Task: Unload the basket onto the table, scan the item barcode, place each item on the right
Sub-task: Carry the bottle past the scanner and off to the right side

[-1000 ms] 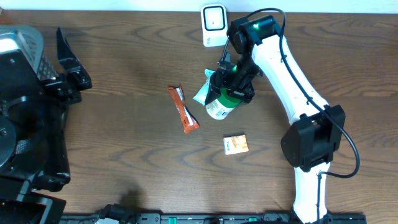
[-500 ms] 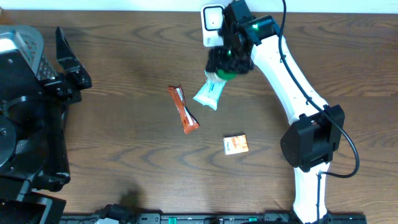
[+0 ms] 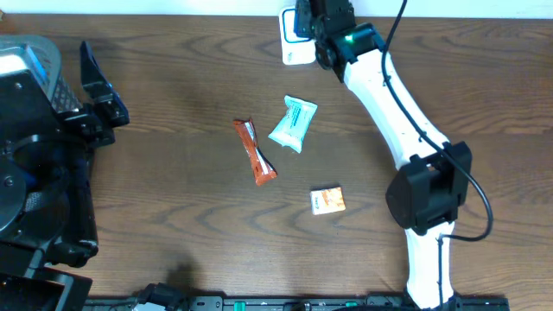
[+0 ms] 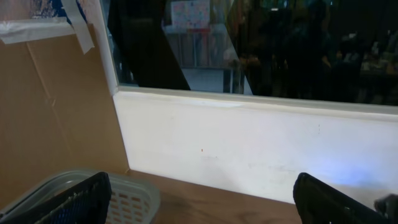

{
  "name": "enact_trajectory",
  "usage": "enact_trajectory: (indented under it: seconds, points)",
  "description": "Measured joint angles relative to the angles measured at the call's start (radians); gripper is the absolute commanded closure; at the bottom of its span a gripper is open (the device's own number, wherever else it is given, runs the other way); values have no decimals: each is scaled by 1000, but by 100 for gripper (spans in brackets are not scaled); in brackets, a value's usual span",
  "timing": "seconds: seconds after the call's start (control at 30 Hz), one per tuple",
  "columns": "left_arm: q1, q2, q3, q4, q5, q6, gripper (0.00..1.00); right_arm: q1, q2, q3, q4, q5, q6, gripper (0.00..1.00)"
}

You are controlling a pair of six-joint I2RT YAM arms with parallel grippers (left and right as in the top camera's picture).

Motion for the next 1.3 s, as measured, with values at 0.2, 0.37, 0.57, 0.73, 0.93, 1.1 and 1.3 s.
enact_trajectory:
  seconds: [0.2,0.37,0.57,0.73,0.93,1.1,1.3]
  points:
    - [0,0,0,-3,0,0,7,0,125,3,243,34,-79,57]
    - [0,0,0,-16,0,-1,7,0,244,3,371,43,-126,55]
    - [0,0,0,-25,0,-3,7,0,303,1,440,46,-170,53]
    - [0,0,0,-27,0,-3,7,0,303,1,463,54,-218,48]
    - [0,10,0,-28,0,-3,7,4,274,1,268,117,-250,51]
    - [0,18,0,-28,0,-3,7,3,125,-3,-80,207,-257,57]
    - [0,18,-1,-25,0,-3,7,-78,-171,12,-540,299,-174,51]
